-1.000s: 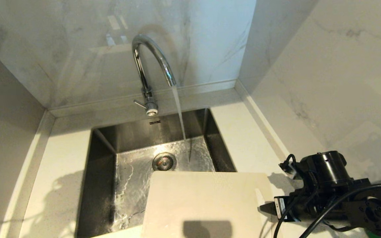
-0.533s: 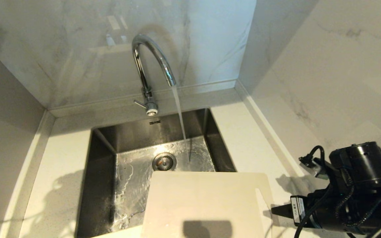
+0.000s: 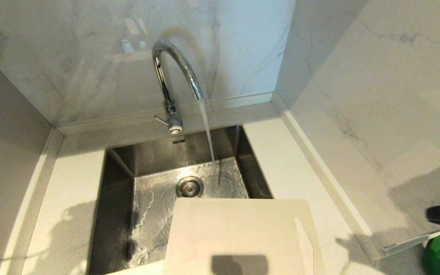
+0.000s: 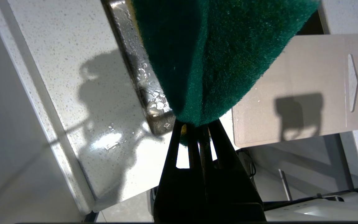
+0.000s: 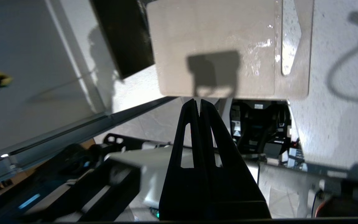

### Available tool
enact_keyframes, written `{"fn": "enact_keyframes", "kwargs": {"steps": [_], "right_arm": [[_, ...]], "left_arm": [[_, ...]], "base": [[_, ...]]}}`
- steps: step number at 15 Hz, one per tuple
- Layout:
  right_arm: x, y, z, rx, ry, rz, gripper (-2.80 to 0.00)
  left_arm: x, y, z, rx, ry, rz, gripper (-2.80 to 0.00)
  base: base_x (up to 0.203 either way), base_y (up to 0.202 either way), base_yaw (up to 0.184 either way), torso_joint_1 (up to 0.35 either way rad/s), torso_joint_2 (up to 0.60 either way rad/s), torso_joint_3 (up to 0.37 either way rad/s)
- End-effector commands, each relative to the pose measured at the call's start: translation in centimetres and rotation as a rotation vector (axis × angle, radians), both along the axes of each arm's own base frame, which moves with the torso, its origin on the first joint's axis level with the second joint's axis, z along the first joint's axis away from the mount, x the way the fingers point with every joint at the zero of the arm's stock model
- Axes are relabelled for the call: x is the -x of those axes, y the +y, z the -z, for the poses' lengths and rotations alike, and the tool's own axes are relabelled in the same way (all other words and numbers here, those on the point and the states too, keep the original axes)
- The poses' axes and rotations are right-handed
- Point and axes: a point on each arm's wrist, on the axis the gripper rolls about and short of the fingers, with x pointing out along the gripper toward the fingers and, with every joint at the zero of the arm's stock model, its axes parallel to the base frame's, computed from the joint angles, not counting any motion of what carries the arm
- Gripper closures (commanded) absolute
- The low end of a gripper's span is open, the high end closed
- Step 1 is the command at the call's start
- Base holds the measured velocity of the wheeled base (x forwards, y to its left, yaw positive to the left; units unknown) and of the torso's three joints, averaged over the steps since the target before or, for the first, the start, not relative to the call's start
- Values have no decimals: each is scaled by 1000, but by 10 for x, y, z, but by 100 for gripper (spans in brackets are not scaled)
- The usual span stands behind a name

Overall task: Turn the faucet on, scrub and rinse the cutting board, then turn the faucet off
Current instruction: Put down the cleaning cloth

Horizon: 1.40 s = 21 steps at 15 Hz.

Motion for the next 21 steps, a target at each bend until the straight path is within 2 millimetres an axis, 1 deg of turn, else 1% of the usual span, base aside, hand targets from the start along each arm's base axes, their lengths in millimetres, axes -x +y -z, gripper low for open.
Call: {"fn": "enact_keyframes", "kwargs": {"steps": [1,3,4,6,8,9,10,12,14,16,18,20,21], "right_arm": [[79,-14,-22,-64,-11,45,0],[123,-22,-27,-156,-43,98,0],[139,-25,-26,-178,-59,108,0],[167,-30,-24,-232,-86,127,0],[192,-35,-13,-259,-99,149,0],[200,-37,-7,-249,-107,189,0],[203,-39,-4,-224,-118,251,0],[199,-42,-1,-140,-140,398,0],[195,-45,5,17,-167,502,0],[195,-43,23,190,-153,570,0],[210,-41,42,317,-194,587,0],[224,-34,61,395,-220,602,0],[232,-32,74,433,-234,597,0]], "left_arm": [[2,0,6,-6,-6,11,0],[0,0,4,-6,-41,11,0],[0,0,3,-9,-48,3,0],[4,2,0,-15,-70,-21,0],[14,4,-2,-12,-94,-25,0],[18,4,-1,-9,-102,-25,0],[22,5,0,-7,-108,-26,0],[26,6,1,-8,-101,-25,0],[27,6,0,-7,-106,-24,0],[25,6,-2,-6,-109,-24,0],[25,6,-3,-6,-111,-24,0],[26,6,-3,-6,-112,-24,0],[25,6,-3,-6,-112,-24,0]], "base": [[0,0,0,0,0,0],[0,0,0,0,0,0],[0,0,0,0,0,0],[0,0,0,0,0,0],[0,0,0,0,0,0],[0,0,0,0,0,0],[0,0,0,0,0,0],[0,0,0,0,0,0],[0,0,0,0,0,0],[0,0,0,0,0,0],[0,0,0,0,0,0],[0,0,0,0,0,0],[0,0,0,0,0,0]]}}
